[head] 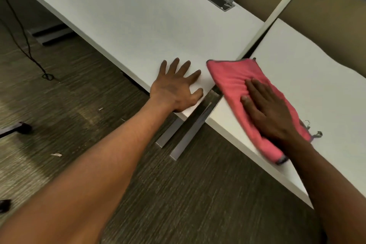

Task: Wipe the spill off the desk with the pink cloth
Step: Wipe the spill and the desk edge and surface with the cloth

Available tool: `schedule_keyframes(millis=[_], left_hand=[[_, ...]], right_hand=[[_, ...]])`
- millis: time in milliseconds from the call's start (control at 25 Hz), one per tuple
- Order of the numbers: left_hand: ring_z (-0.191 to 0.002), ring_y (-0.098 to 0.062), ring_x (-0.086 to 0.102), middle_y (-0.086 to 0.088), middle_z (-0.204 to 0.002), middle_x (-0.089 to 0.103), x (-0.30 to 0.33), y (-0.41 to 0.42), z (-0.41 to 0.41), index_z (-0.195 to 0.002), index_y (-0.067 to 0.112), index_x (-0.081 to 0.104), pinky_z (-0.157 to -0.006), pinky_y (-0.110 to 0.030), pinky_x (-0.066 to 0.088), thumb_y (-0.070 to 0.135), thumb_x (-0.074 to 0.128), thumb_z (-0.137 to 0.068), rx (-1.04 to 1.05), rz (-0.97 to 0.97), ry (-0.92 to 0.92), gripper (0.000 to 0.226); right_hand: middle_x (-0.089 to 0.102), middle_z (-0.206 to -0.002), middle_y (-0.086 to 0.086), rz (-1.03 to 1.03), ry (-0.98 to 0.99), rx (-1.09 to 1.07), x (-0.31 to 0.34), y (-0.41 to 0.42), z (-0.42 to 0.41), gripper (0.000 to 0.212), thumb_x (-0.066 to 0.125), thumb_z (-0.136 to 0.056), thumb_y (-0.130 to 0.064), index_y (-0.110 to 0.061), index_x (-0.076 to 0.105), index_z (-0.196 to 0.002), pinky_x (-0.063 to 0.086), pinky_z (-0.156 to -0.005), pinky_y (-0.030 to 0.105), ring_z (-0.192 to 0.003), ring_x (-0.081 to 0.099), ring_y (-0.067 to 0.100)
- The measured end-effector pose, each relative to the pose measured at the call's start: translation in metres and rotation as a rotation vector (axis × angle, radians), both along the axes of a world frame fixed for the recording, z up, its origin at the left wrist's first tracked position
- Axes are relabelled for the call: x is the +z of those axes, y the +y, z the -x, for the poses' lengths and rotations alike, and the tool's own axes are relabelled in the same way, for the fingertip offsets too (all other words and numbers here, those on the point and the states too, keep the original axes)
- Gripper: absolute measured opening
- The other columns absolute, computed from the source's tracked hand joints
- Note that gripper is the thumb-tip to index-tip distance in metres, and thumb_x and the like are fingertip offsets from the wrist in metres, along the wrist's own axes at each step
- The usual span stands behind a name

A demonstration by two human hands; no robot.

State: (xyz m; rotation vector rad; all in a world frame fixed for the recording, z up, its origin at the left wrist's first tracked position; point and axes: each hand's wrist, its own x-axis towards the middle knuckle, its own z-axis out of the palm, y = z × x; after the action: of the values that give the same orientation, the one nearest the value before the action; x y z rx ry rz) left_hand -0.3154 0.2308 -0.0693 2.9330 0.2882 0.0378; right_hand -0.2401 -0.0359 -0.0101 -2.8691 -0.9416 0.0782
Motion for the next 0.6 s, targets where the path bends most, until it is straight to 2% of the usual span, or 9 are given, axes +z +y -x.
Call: schedule_keyframes(millis=[80,160,240,280,360,440,520,600], left_hand=[[-0.157,-0.027,-0.007,0.002,-0.171,0.001,0.001,0.001,0.000,-0.158,0.043,0.006,-0.124,-0.056,-0.004,0.074,0.010,-0.090,0.002,0.018,0.000,0.076],[-0.157,-0.026,-0.005,0.003,-0.171,0.003,0.001,0.000,0.000,-0.158,0.044,0.009,-0.124,-0.055,-0.004,0.076,0.009,-0.088,0.008,0.037,-0.001,0.077],[-0.157,-0.025,-0.004,0.004,-0.171,0.004,0.001,0.000,0.000,-0.158,0.045,0.011,-0.125,-0.053,-0.004,0.073,0.014,-0.091,0.013,0.039,-0.010,0.072],[-0.157,-0.024,-0.004,0.005,-0.171,0.005,0.001,0.001,0.000,-0.158,0.045,0.011,-0.125,-0.052,-0.004,0.071,0.016,-0.092,0.013,0.040,-0.013,0.070],[-0.157,-0.023,-0.005,0.006,-0.171,0.004,0.001,0.002,0.001,-0.157,0.046,0.010,-0.125,-0.051,-0.004,0.070,0.017,-0.093,0.009,0.042,-0.009,0.069],[-0.157,-0.023,-0.004,0.006,-0.171,0.003,0.000,0.003,0.003,-0.157,0.046,0.010,-0.125,-0.051,-0.003,0.070,0.017,-0.093,0.012,0.036,-0.015,0.069],[-0.157,-0.023,-0.004,0.006,-0.171,0.003,0.000,0.003,0.001,-0.158,0.045,0.009,-0.125,-0.051,-0.004,0.070,0.017,-0.093,0.006,0.035,-0.019,0.070],[-0.157,-0.024,-0.006,0.005,-0.171,0.001,0.000,0.001,0.001,-0.158,0.045,0.008,-0.125,-0.053,-0.004,0.070,0.017,-0.093,0.004,0.032,-0.013,0.070]], right_hand=[[0.010,-0.172,-0.013,0.012,-0.025,0.029,-0.004,0.029,-0.001,0.067,0.009,-0.097,-0.072,-0.048,0.018,-0.159,0.008,-0.126,0.059,-0.159,0.005,0.016],[0.028,-0.167,-0.012,0.017,0.010,0.114,-0.001,0.052,0.015,0.058,0.016,-0.099,-0.063,-0.047,0.044,-0.147,0.006,-0.124,0.062,-0.159,0.009,0.019],[0.054,-0.147,-0.010,0.024,0.057,0.192,0.005,0.067,0.037,0.052,0.023,-0.099,-0.057,-0.040,0.065,-0.125,0.011,-0.121,0.063,-0.153,0.025,0.023],[0.061,-0.135,-0.009,0.021,0.054,0.242,0.005,0.068,0.049,0.049,0.026,-0.099,-0.054,-0.038,0.068,-0.117,0.014,-0.120,0.062,-0.147,0.032,0.024],[0.061,-0.129,-0.012,0.012,-0.010,0.422,0.004,0.055,0.071,0.040,0.031,-0.102,-0.051,-0.037,0.067,-0.116,0.019,-0.119,0.058,-0.142,0.037,0.020],[0.053,-0.144,-0.016,-0.013,0.036,0.564,0.006,0.032,0.071,0.037,0.032,-0.106,-0.049,-0.042,0.061,-0.128,0.016,-0.124,0.050,-0.150,0.030,0.014],[0.047,-0.155,-0.016,-0.053,0.099,0.538,0.007,0.020,0.043,0.045,0.027,-0.107,-0.054,-0.042,0.053,-0.141,0.015,-0.127,0.047,-0.154,0.024,0.012],[0.053,-0.148,-0.012,-0.033,0.024,0.456,0.005,0.028,0.012,0.051,0.021,-0.106,-0.059,-0.039,0.056,-0.138,0.025,-0.123,0.052,-0.148,0.035,0.016]])
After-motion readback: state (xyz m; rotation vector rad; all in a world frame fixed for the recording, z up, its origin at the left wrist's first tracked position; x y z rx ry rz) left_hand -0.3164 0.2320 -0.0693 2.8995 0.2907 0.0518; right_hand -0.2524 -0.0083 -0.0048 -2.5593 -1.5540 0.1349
